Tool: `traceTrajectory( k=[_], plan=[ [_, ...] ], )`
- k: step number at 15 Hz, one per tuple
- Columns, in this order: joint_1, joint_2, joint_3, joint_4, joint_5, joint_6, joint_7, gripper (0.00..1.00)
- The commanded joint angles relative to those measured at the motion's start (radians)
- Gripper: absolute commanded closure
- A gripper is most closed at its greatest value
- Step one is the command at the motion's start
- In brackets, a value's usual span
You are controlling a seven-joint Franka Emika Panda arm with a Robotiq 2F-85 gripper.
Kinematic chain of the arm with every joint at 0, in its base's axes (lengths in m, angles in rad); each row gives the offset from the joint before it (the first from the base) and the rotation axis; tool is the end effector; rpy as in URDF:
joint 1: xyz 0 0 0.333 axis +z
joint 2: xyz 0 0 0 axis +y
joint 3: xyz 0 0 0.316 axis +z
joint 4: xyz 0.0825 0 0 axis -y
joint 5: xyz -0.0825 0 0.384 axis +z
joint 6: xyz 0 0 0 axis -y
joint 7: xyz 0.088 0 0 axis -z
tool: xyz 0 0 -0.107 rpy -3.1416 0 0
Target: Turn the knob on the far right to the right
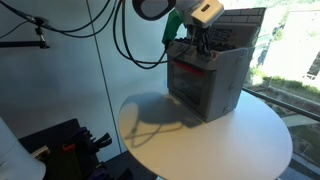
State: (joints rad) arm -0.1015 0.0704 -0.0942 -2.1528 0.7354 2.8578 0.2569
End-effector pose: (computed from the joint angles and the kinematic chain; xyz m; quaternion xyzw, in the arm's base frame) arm 0.5673 -0.1490 0.4301 -0.7983 0.4869 -0.2860 0.2093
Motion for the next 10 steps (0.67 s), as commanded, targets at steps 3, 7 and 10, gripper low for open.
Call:
traceTrajectory(
  k=[3,7,10],
  plan=[
    [-0.004,-0.019,-0.011,-0.018,-0.022,0.028,0.002,0.25],
    [-0.006,-0.041,-0.013,-0.041,-0.108,-0.02,0.004,0.0],
    [-0.008,-0.073,-0.012,-0.06,-0.187,-0.087,-0.01,0.0]
  ],
)
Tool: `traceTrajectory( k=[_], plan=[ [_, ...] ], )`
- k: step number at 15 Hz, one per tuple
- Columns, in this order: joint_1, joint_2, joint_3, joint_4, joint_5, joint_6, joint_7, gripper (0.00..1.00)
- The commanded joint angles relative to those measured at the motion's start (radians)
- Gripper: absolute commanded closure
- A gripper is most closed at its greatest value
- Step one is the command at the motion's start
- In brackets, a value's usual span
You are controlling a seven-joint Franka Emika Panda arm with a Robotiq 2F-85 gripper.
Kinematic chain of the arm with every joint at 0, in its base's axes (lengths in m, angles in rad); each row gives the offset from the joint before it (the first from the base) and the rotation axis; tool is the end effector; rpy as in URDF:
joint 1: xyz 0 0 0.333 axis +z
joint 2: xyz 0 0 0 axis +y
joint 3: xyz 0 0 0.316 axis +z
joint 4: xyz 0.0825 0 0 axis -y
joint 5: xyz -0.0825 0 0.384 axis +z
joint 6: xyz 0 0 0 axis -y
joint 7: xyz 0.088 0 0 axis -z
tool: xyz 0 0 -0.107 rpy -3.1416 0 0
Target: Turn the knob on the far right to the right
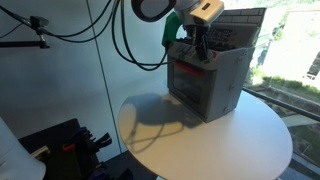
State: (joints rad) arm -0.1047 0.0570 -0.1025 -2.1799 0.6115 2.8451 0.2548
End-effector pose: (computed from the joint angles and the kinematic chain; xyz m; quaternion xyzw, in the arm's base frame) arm 0.5621 -0.1485 0.4266 -0.8295 0.4492 -0.2823 0.1743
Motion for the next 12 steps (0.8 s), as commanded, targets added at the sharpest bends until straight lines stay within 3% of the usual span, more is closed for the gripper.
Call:
traceTrajectory(
  k=[1,12],
  plan=[
    [-0.005,-0.072,-0.003,-0.035,-0.089,-0.105,-0.01,0.0],
    [-0.016,-0.205,-0.013,-0.004,-0.365,-0.524,0.007,0.0]
  ],
)
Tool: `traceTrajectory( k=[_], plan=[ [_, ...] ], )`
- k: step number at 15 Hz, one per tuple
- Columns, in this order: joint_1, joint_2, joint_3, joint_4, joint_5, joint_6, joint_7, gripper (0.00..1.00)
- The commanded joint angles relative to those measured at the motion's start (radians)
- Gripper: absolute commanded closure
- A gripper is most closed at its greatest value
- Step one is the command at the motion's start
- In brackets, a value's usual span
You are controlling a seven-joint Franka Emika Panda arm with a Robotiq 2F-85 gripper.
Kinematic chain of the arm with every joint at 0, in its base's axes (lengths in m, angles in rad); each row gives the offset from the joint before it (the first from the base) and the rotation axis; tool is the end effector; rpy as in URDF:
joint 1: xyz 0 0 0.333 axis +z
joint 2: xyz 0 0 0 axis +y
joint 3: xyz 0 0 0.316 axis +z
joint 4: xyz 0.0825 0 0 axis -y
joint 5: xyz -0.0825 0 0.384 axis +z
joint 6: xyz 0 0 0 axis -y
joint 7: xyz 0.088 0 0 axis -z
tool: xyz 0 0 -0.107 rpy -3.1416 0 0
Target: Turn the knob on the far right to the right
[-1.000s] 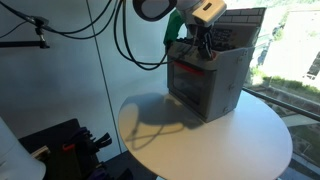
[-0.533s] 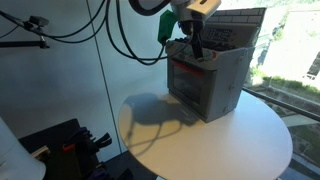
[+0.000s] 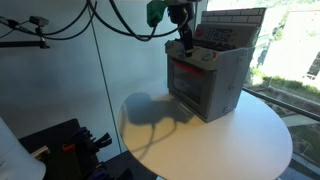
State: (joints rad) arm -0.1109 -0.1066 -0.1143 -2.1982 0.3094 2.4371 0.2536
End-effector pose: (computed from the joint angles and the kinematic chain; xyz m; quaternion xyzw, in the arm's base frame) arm 0.5279 -0.1215 0.4653 -0.9214 0.3271 -0.1671 0.1268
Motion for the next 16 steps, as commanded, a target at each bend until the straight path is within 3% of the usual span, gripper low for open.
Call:
traceTrajectory(
  k=[1,6,16],
  plan=[
    [-0.011,-0.051,0.0,0.02,-0.085,-0.159,0.008,0.0],
    [-0.013,-0.093,0.006,0.057,-0.171,-0.374,0.005,0.0],
    [-0.008,-0.155,0.03,0.133,-0.277,-0.681,0.005,0.0]
  ],
)
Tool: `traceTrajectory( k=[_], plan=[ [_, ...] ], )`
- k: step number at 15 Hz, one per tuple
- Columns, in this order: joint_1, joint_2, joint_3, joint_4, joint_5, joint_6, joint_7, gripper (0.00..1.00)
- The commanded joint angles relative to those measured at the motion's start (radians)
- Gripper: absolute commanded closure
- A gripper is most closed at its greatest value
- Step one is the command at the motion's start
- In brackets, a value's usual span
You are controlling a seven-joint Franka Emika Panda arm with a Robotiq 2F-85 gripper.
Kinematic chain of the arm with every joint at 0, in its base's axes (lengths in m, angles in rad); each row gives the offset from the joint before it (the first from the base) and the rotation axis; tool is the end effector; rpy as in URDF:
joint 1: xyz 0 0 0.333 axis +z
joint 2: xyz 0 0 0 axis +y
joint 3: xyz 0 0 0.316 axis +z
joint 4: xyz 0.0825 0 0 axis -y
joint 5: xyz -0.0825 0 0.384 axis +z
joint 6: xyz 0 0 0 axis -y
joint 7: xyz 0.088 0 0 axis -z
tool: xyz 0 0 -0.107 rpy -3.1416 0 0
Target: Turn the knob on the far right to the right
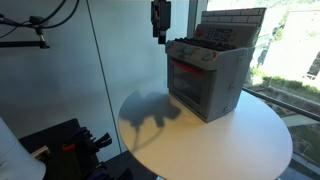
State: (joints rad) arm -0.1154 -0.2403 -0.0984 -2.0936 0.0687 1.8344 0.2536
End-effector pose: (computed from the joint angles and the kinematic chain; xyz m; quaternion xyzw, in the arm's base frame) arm 0.4724 -0.1001 0.5228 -0.9700 0.2389 0.0111 0.0445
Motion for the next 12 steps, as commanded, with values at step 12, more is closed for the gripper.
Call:
traceTrajectory(
  k=[12],
  plan=[
    [-0.001,-0.057,0.034,0.011,-0.094,-0.125,-0.001,0.0]
  ],
)
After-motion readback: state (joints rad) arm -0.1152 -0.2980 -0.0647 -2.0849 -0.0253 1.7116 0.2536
